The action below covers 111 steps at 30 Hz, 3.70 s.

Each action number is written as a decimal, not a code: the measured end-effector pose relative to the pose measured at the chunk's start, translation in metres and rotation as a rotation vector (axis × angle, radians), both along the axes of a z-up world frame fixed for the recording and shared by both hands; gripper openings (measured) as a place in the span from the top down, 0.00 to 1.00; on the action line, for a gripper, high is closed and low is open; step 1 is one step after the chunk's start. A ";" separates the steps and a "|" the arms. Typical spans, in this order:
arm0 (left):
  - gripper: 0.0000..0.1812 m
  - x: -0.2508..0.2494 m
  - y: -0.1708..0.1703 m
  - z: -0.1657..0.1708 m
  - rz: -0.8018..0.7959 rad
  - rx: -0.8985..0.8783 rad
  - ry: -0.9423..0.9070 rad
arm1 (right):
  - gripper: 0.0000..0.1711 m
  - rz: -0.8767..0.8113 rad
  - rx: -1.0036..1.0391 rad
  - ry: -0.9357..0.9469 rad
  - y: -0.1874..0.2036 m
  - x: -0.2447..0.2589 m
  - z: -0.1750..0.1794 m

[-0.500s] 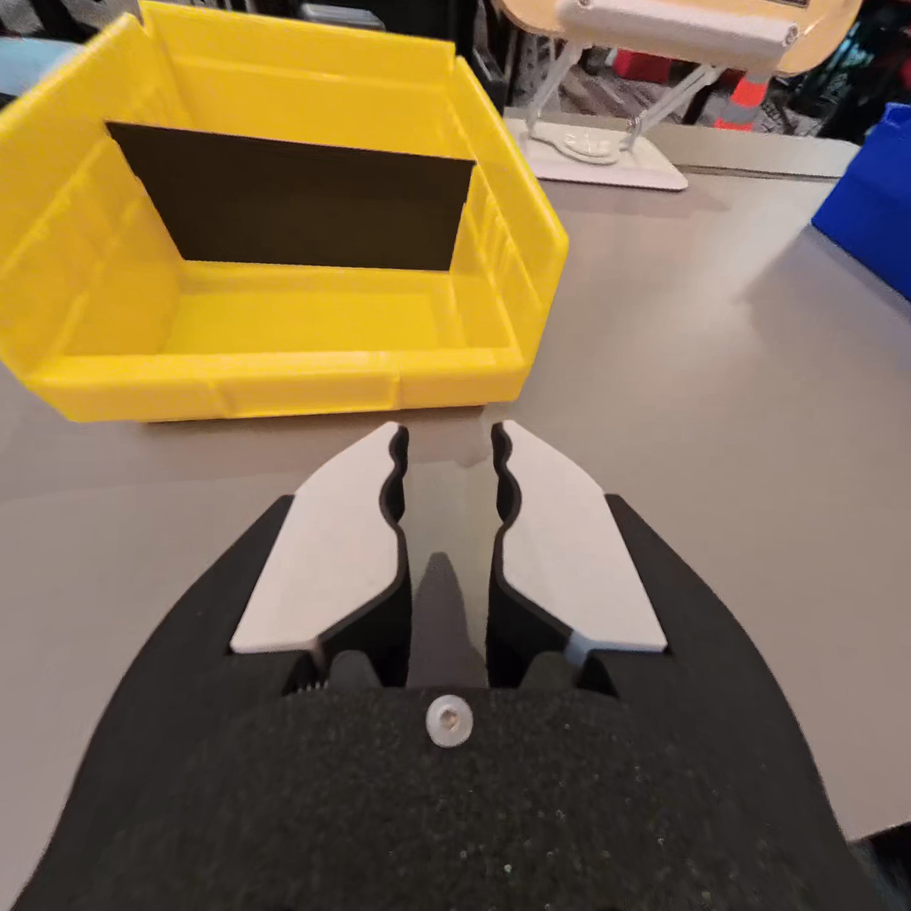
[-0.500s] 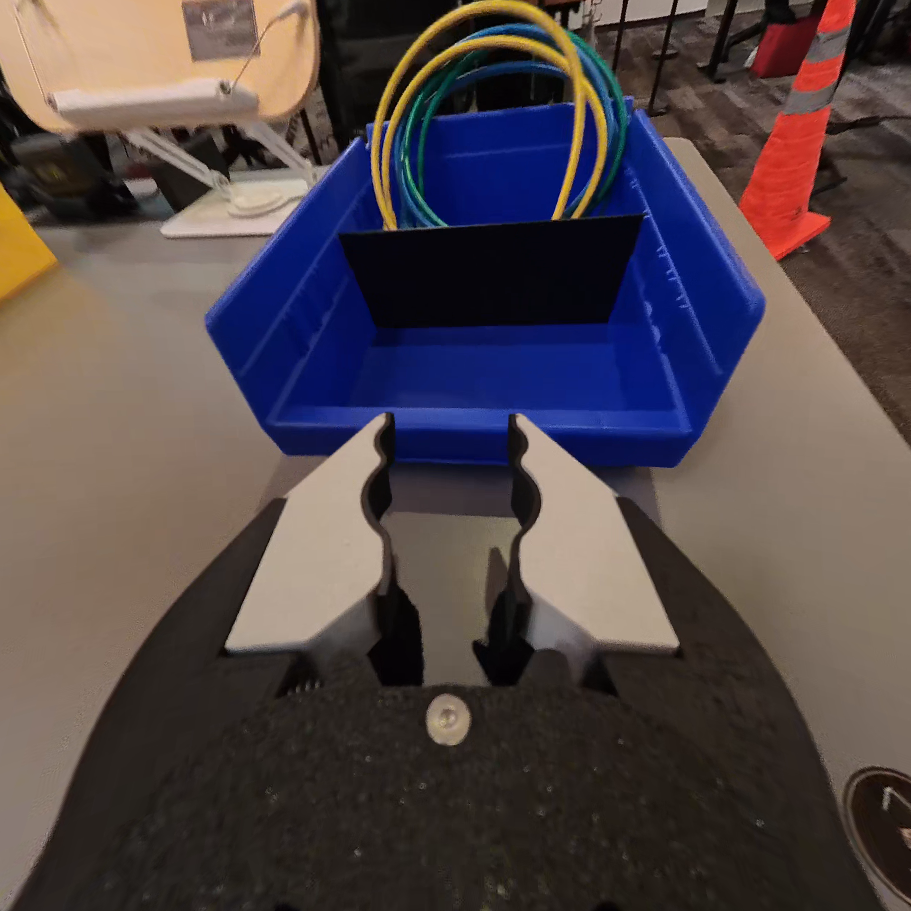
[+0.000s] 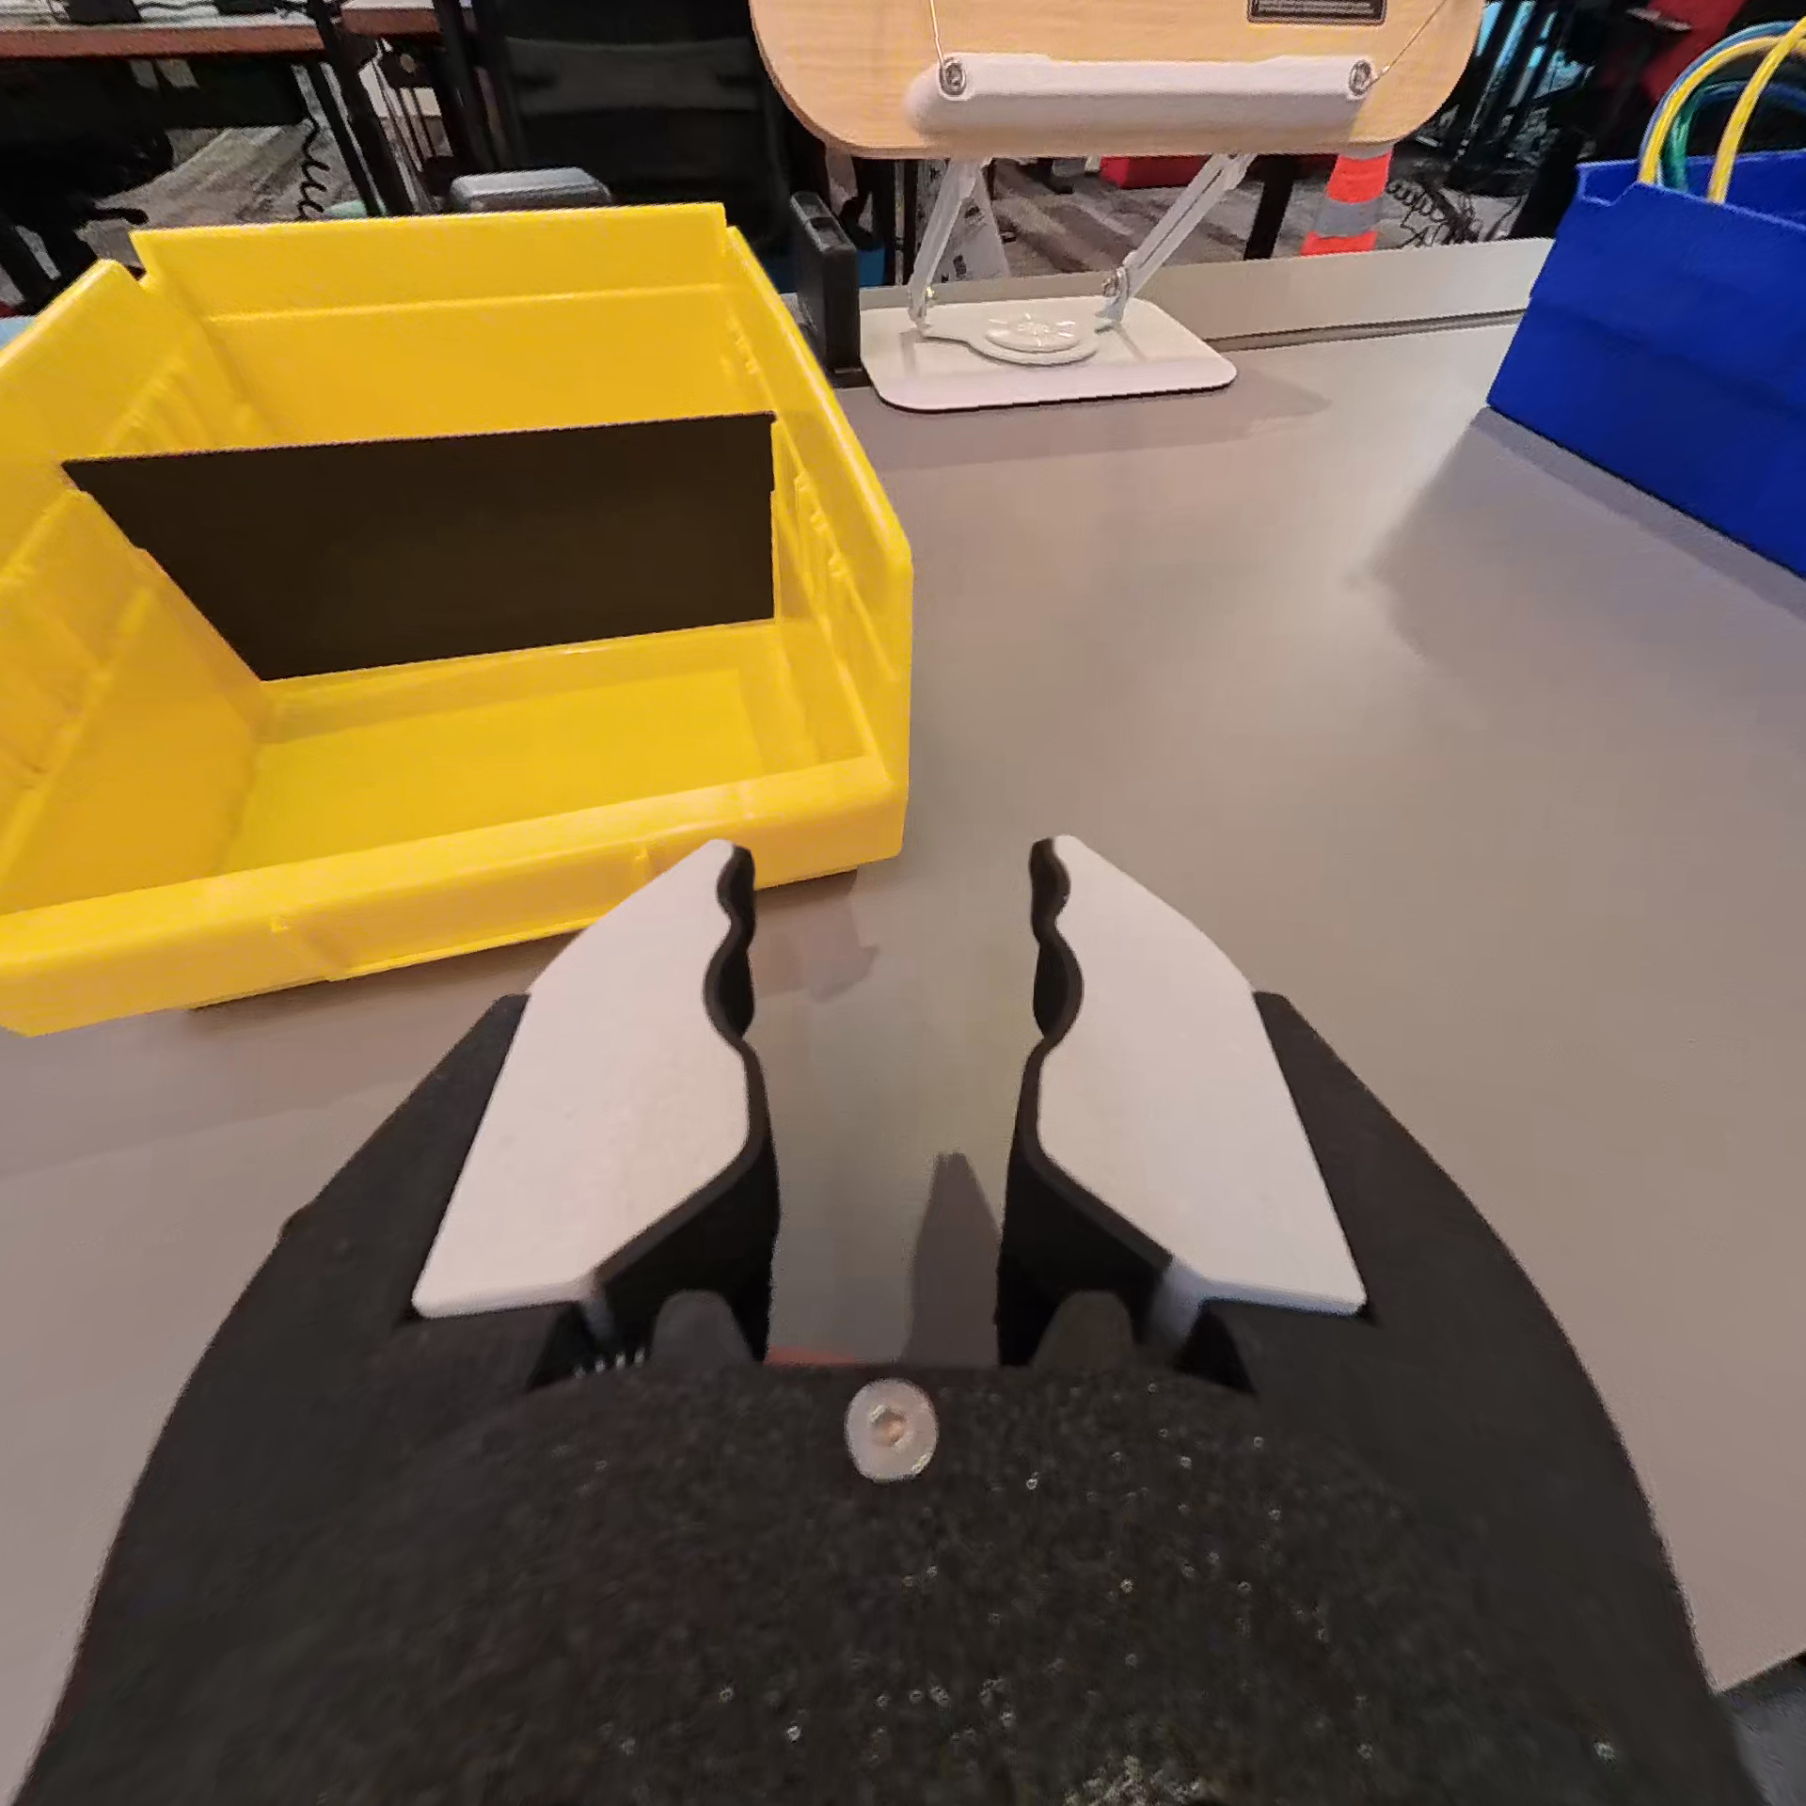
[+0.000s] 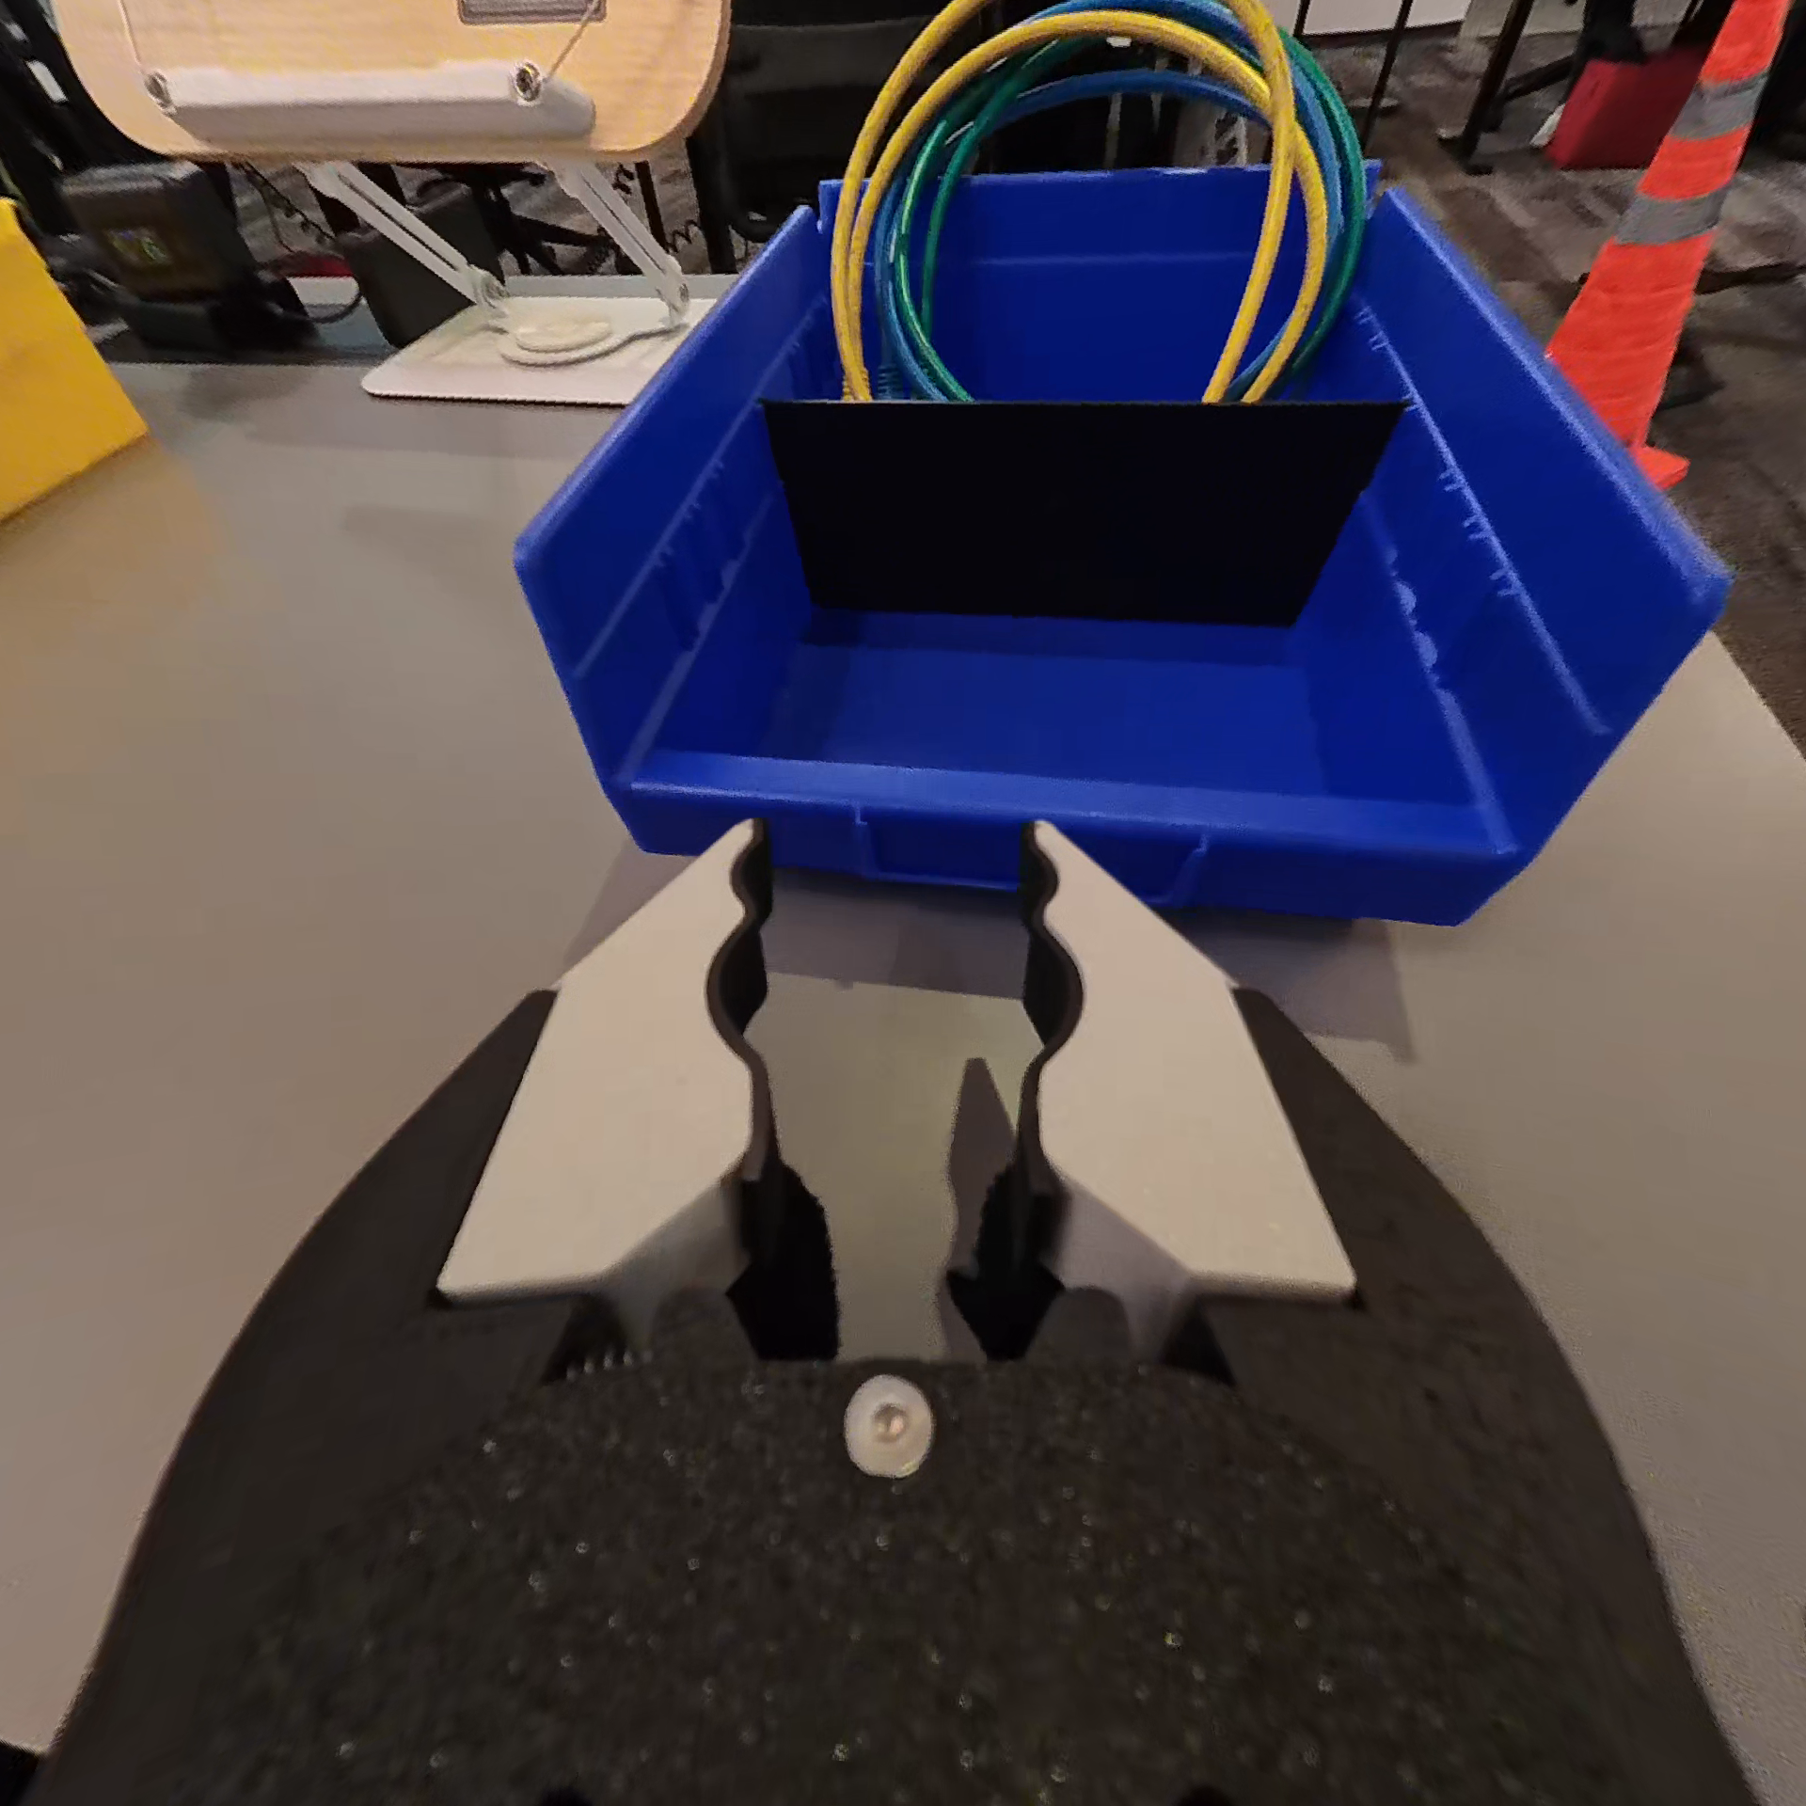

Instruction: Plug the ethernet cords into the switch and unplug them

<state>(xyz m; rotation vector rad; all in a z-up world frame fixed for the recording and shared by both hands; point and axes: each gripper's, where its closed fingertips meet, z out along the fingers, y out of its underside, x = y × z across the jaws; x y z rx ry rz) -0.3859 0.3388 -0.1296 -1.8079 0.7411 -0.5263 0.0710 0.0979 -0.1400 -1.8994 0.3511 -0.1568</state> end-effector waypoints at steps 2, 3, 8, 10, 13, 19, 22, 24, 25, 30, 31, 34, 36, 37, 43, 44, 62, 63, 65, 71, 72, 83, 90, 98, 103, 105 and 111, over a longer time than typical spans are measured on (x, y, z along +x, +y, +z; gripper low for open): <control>0.70 0.000 0.001 0.001 -0.001 0.013 -0.001 | 0.71 0.002 0.001 -0.018 0.001 0.000 0.000; 0.70 0.000 0.001 0.002 -0.002 0.015 -0.005 | 0.71 0.000 -0.003 -0.029 0.000 0.001 0.000; 0.66 0.008 -0.003 0.000 -0.032 -0.019 -0.013 | 0.69 0.025 -0.013 -0.076 0.004 -0.004 -0.001; 0.64 0.016 -0.008 0.003 -0.059 -0.008 -0.027 | 0.68 0.056 0.001 -0.084 0.009 -0.013 0.002; 0.60 0.026 -0.015 0.006 -0.093 0.043 -0.006 | 0.68 0.107 0.119 0.041 0.028 -0.035 0.015; 0.56 0.049 -0.034 0.009 -0.208 0.089 -0.004 | 0.64 0.113 0.105 0.171 0.085 -0.050 0.020; 0.54 0.052 -0.041 0.004 -0.230 0.076 0.014 | 0.63 0.079 0.025 0.095 0.104 -0.061 0.008; 0.55 0.051 -0.042 0.001 -0.223 0.074 0.030 | 0.55 0.030 -0.024 -0.002 0.108 -0.068 0.005; 0.56 0.051 -0.042 0.002 -0.222 0.081 0.033 | 0.51 0.004 -0.061 -0.049 0.108 -0.071 0.002; 0.64 0.060 -0.051 0.001 -0.242 0.057 0.051 | 0.50 0.128 -0.077 -0.057 0.115 -0.115 0.002; 0.66 0.068 -0.059 0.003 -0.264 0.017 0.039 | 0.52 0.160 -0.061 -0.056 0.114 -0.123 0.005; 0.70 0.107 -0.095 0.018 -0.348 -0.025 -0.004 | 0.54 0.042 -0.008 -0.202 0.092 -0.100 0.028; 0.74 0.144 -0.120 0.019 -0.412 -0.049 0.003 | 0.39 -0.076 0.056 -0.310 0.068 -0.069 0.047; 0.73 0.164 -0.132 0.020 -0.444 -0.064 -0.013 | 0.35 -0.069 0.036 -0.315 0.060 -0.060 0.046; 0.62 0.293 -0.175 0.027 -0.614 -0.180 -0.058 | 0.61 0.209 0.359 -0.087 0.040 -0.071 0.090; 0.61 0.311 -0.176 0.029 -0.623 -0.164 -0.055 | 0.62 0.231 0.408 -0.066 0.034 -0.070 0.099; 0.89 0.408 -0.135 -0.003 -0.316 -0.112 0.076 | 0.98 -0.300 -0.074 -0.079 -0.008 0.105 0.003; 0.91 0.399 -0.130 -0.003 -0.288 -0.120 0.073 | 1.00 -0.294 -0.062 -0.069 -0.004 0.093 0.005; 0.94 0.378 -0.119 0.004 -0.224 -0.112 0.050 | 1.00 -0.308 -0.061 -0.052 0.001 0.069 0.006; 0.97 0.281 -0.088 0.033 -0.127 -0.009 0.016 | 1.00 -0.288 0.028 -0.129 0.030 -0.025 0.034; 0.97 0.259 -0.083 0.038 -0.107 0.012 0.027 | 1.00 -0.254 0.044 -0.125 0.040 -0.044 0.036; 0.97 0.142 -0.011 0.000 0.054 -0.102 0.009 | 0.99 -0.076 -0.040 -0.121 0.132 -0.150 -0.001; 0.86 0.120 -0.037 0.014 -0.067 -0.068 0.089 | 0.93 0.111 -0.006 -0.103 0.114 -0.158 0.002; 0.79 -0.080 0.032 0.027 0.255 -0.070 0.022 | 0.90 0.193 0.143 -0.134 0.084 -0.172 0.045; 0.73 -0.138 0.108 0.003 0.275 -0.133 0.082 | 0.93 0.297 0.247 -0.184 0.084 -0.216 0.065; 0.73 -0.136 0.131 0.003 0.263 -0.134 0.046 | 0.94 0.371 0.232 -0.181 0.088 -0.242 0.058; 0.96 -0.126 0.168 -0.005 0.237 -0.147 0.026 | 0.93 0.538 0.144 -0.111 0.099 -0.317 0.024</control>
